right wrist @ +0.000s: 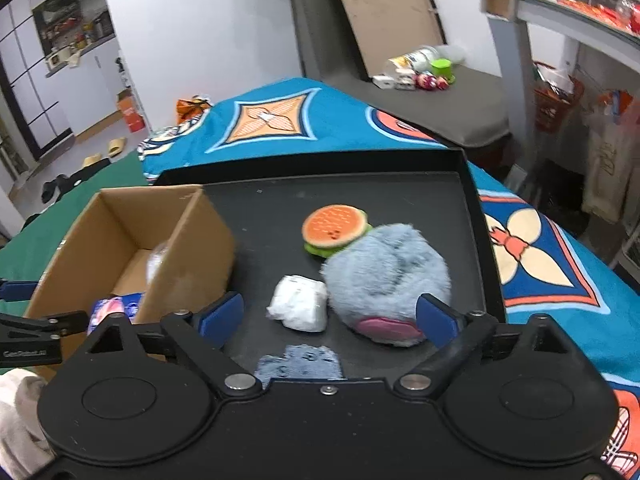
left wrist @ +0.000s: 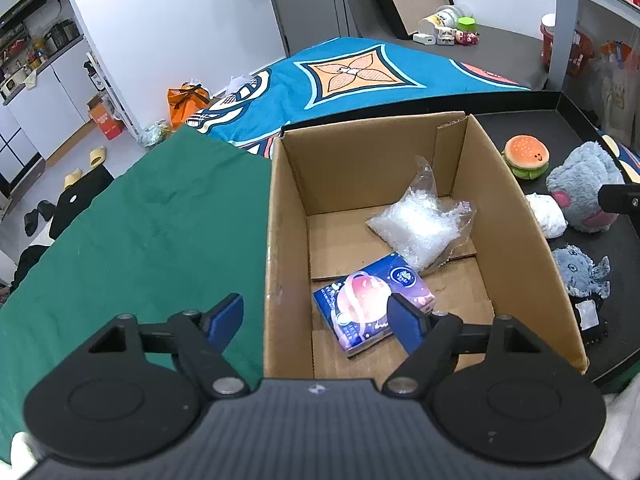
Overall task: Organize soft objects
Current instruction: 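Grasp the grey plush toy with the right gripper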
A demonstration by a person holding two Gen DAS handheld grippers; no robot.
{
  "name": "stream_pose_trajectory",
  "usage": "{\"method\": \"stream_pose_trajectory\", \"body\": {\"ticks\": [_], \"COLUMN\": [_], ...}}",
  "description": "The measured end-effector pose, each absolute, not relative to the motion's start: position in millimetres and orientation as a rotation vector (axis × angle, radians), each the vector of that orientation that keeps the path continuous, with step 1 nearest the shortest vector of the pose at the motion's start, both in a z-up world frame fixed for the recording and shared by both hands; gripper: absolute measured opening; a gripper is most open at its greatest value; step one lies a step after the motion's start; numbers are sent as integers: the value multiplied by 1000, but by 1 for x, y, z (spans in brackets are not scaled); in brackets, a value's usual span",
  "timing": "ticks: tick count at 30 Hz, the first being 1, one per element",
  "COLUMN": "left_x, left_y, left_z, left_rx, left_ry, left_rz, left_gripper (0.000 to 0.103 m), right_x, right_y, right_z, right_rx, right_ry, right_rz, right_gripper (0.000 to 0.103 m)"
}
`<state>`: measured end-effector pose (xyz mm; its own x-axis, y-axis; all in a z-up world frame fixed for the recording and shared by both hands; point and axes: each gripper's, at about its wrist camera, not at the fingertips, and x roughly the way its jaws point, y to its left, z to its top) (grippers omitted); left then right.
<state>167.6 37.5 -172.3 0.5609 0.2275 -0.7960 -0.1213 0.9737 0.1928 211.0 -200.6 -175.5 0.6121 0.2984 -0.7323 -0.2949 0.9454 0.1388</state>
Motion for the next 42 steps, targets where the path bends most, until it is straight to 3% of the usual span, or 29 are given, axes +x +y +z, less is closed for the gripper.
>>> {"method": "stream_pose_trajectory", "body": {"ticks": [4,24,26,29,31,34,42], "left_x": [173,194,195,196,197,197,192], "left_y": [33,22,21,19,18,17,20], "left_z": [-174,-185,-187,-189,-189,-190,-187], "left_rx": [129,190,194,200,199,206,190], "left_ry": [959,1014,1019,1022,1024,1022,1013], "left_rz": [222,260,262,267,261,264,258], "left_gripper": [80,80,80,80,80,80,80], "right_x": [217,253,254,255,255,253,246], "right_y": [-210,-216,-217,-218,-219,-221,-224], "right_z": [-184,-219,-220,-221,-221,-218,-204], "right_rx": [22,40,45,36,32,24,19], "right_ry": [853,911,910,918,925,921,894], "right_rz": [301,286,284,282,272,273,256], "right_gripper": [103,102,99,77,68,64,63]}}
